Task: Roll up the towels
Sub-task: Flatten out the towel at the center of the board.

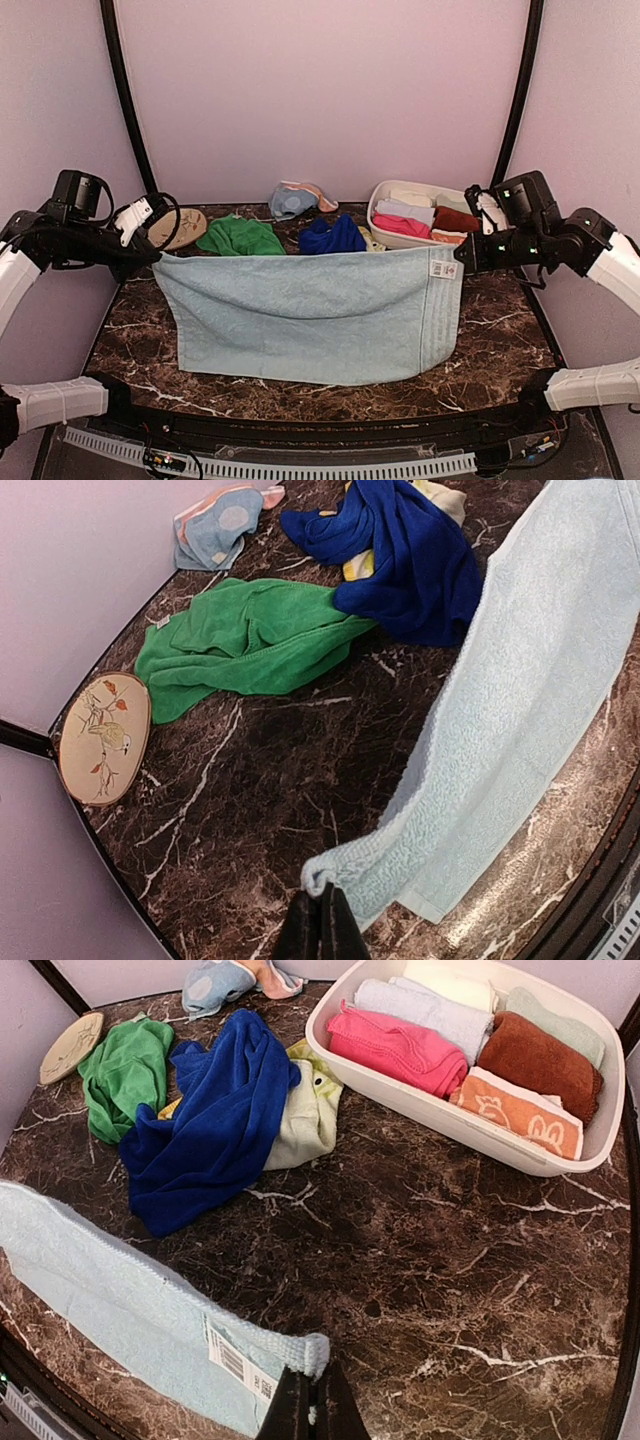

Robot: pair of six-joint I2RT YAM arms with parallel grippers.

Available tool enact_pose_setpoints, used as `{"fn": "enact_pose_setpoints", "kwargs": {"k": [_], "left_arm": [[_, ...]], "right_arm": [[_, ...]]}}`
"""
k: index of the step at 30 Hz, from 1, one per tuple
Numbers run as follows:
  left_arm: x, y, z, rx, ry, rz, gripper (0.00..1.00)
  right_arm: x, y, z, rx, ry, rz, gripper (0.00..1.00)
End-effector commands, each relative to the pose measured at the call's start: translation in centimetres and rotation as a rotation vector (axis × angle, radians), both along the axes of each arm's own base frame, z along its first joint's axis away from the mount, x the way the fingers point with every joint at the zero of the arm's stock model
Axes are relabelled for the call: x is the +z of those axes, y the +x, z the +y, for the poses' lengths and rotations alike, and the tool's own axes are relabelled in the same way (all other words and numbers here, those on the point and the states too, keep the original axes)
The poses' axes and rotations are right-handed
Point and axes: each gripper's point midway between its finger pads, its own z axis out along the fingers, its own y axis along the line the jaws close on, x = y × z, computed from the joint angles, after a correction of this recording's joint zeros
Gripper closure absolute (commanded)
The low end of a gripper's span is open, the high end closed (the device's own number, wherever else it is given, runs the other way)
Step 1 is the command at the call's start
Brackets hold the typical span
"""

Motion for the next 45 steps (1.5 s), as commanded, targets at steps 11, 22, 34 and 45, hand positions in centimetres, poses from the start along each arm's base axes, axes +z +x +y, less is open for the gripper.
{"fn": "enact_pose_setpoints", "kwargs": {"k": [11, 22, 34, 45], "left_arm": [[-7.3, 3.4, 0.9, 0.018, 0.126, 0.053, 1.00], [-8.4, -3.2, 0.8, -0.100, 0.118, 0.116, 1.00], [-8.1, -1.7, 0.2, -0.064, 0.070, 0.113, 1.00], [-8.5, 4.7, 2.4, 0.113, 0.155, -0.067, 1.00]], "right_arm": [[-7.2, 3.6, 2.3, 0.026, -0.036, 0.077, 1.00], [-12.2, -0.2, 13.2, 0.304, 0.111, 0.167, 1.00], [-21.2, 6.9, 22.1, 0.343, -0.053, 0.270, 1.00], [-23.7, 18.0, 24.3, 0.247, -0.118, 0.220, 1.00]]}}
